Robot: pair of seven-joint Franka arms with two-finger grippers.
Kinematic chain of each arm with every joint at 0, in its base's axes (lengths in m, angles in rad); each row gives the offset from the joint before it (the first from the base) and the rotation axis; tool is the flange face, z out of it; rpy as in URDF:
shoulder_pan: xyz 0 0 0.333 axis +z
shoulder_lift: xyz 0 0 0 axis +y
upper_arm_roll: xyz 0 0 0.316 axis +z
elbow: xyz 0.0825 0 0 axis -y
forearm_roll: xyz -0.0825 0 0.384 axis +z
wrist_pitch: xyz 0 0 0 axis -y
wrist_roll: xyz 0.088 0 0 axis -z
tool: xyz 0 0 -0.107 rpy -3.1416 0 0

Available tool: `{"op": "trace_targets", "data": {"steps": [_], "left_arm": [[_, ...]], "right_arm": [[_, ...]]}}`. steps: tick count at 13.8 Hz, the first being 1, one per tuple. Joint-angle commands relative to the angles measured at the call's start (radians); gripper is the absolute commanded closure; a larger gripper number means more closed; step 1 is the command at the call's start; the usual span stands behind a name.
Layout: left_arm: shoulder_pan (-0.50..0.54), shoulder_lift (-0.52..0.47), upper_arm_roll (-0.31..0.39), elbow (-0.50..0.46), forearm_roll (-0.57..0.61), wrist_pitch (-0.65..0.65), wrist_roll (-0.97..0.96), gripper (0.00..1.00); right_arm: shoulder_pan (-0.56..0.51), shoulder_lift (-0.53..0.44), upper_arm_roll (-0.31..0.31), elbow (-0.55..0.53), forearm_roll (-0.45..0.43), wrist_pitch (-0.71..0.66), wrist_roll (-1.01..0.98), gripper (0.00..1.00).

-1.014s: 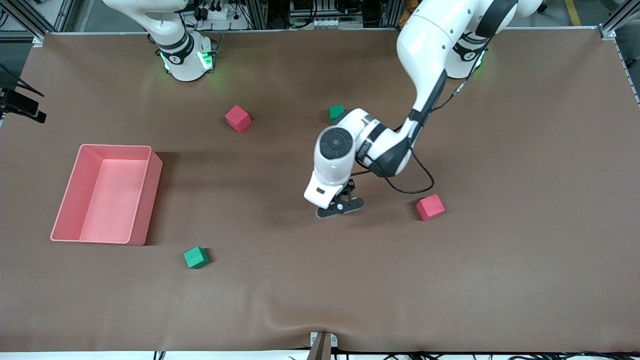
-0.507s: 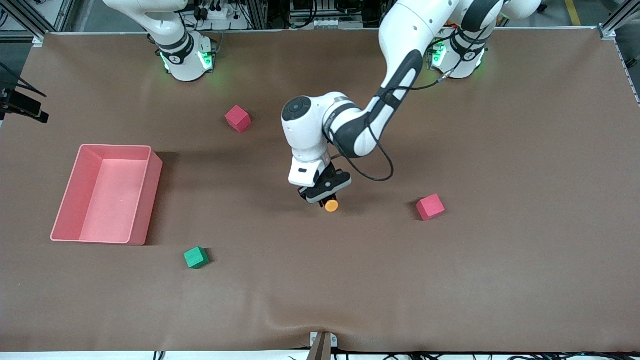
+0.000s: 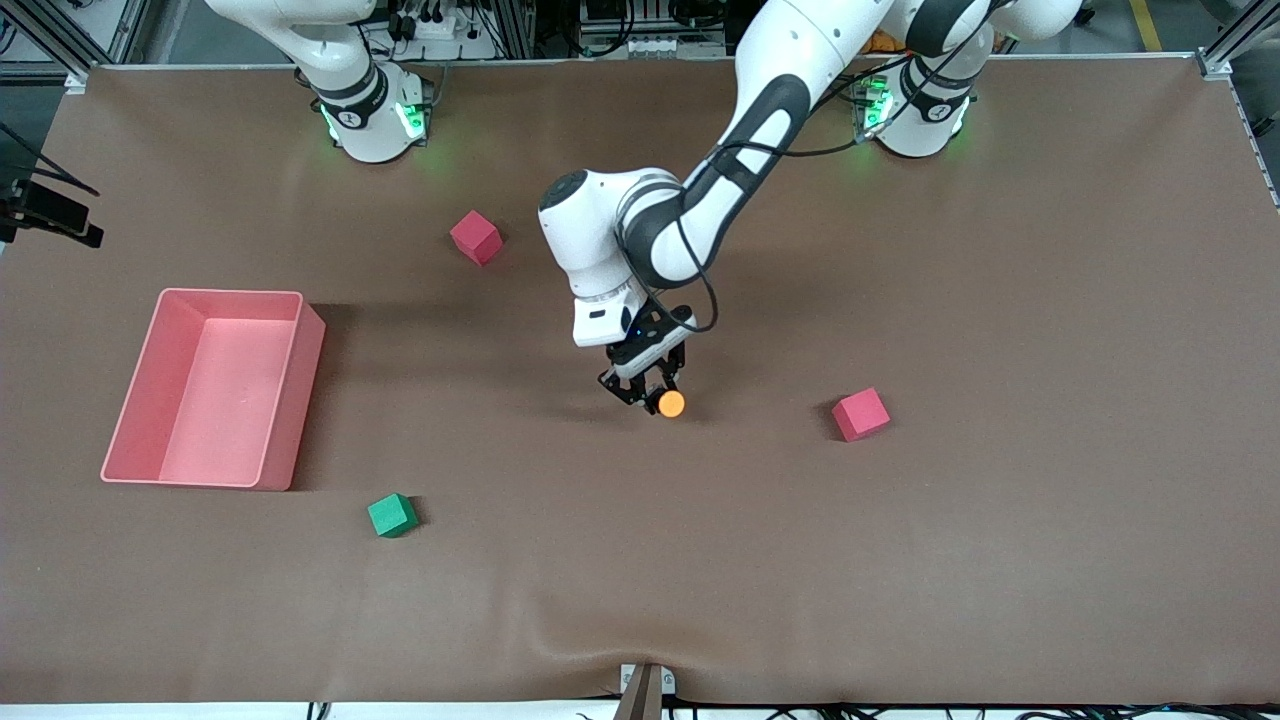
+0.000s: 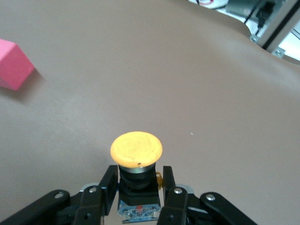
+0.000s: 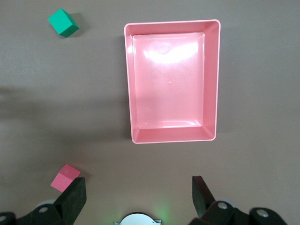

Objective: Place and upright button with both arms
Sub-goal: 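Lift the button with the left gripper and move it slightly, then set the button upright on the table and open the left gripper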

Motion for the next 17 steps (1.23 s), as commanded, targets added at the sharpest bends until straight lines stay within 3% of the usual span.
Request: {"op": "trace_targets", "data": {"steps": [1,4,17], "left_arm": [[-0.047,0.032,0.012,-0.003,0.109,-0.090,-0.093,1.00],[-0.072,0.047,0.011,-0.003,0.162,-0.193,-0.145,1.00],[-0.175,0.161,0.014,0.009,0.217,-0.298,-0.317,1.00]], "right_arm": [[0.005,-0.007,0.002,-0.007,-0.005,-0.002,-0.007,0.00],[0.002,-0.007,0.002,-0.004,-0.005,0.001,-0.009,0.00],[0.000,0.001,0.002,-0.006,-0.005,0.012,-0.009,0.00]]}}
